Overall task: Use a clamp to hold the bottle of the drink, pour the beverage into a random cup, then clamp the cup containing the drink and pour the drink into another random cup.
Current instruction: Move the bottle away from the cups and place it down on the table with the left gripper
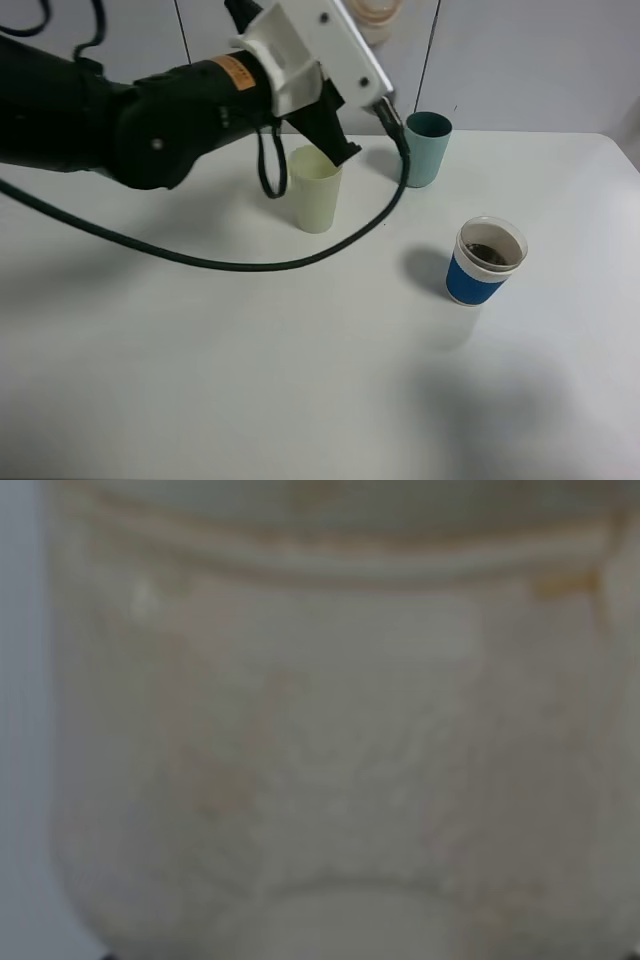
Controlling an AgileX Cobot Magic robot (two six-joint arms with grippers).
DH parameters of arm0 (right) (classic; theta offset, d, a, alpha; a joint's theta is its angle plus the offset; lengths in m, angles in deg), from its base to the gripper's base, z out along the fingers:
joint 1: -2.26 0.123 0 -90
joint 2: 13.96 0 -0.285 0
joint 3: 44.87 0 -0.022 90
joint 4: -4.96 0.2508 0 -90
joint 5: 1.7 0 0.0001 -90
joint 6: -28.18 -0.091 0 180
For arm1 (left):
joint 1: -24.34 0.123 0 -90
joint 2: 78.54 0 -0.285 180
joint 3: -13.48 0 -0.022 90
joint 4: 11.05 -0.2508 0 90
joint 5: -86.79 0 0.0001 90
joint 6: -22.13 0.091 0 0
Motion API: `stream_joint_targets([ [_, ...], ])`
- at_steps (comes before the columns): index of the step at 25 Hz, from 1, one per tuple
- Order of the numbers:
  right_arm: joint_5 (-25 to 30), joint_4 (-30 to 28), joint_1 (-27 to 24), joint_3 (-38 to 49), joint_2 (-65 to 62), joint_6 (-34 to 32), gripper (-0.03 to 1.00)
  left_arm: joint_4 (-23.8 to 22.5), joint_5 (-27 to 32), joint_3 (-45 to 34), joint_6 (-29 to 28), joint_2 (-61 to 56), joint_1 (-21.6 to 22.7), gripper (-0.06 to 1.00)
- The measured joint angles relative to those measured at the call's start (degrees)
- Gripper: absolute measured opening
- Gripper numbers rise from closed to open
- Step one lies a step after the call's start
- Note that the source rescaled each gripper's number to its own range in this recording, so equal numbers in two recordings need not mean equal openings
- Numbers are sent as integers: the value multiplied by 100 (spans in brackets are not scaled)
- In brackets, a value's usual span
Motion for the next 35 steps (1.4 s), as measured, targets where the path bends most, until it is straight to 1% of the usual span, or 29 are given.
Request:
stream_joint_targets([
  [2, 0, 0, 0, 0, 0, 0, 100, -247, 0, -421, -847, -355, 230, 0],
  [4, 0, 0, 0, 0, 0, 0, 100, -319, -6, -814, -1651, -672, 420, 0],
  [7, 0, 0, 0, 0, 0, 0, 100, -423, -97, -1396, -2415, -1113, 761, 0],
  [10, 0, 0, 0, 0, 0, 0, 100, -479, -227, -1899, -2687, -1449, 1071, 0],
  [16, 0, 0, 0, 0, 0, 0, 100, -748, -424, -2683, -2817, -1768, 1716, 0],
  [19, 0, 0, 0, 0, 0, 0, 100, -916, -595, -3027, -3226, -1781, 2006, 0],
  [21, 0, 0, 0, 0, 0, 0, 100, -1071, -683, -3225, -3691, -1785, 2240, 0],
  [24, 0, 0, 0, 0, 0, 0, 100, -1463, -751, -3484, -4432, -1792, 2623, 0],
  [28, 0, 0, 0, 0, 0, 0, 100, -2242, -756, -3642, -5161, -1780, 3131, 0],
  [31, 0, 0, 0, 0, 0, 0, 100, -2689, -893, -3642, -5410, -1620, 3428, 0],
  [35, 0, 0, 0, 0, 0, 0, 100, -3009, -1402, -3637, -5451, -1120, 3761, 0],
])
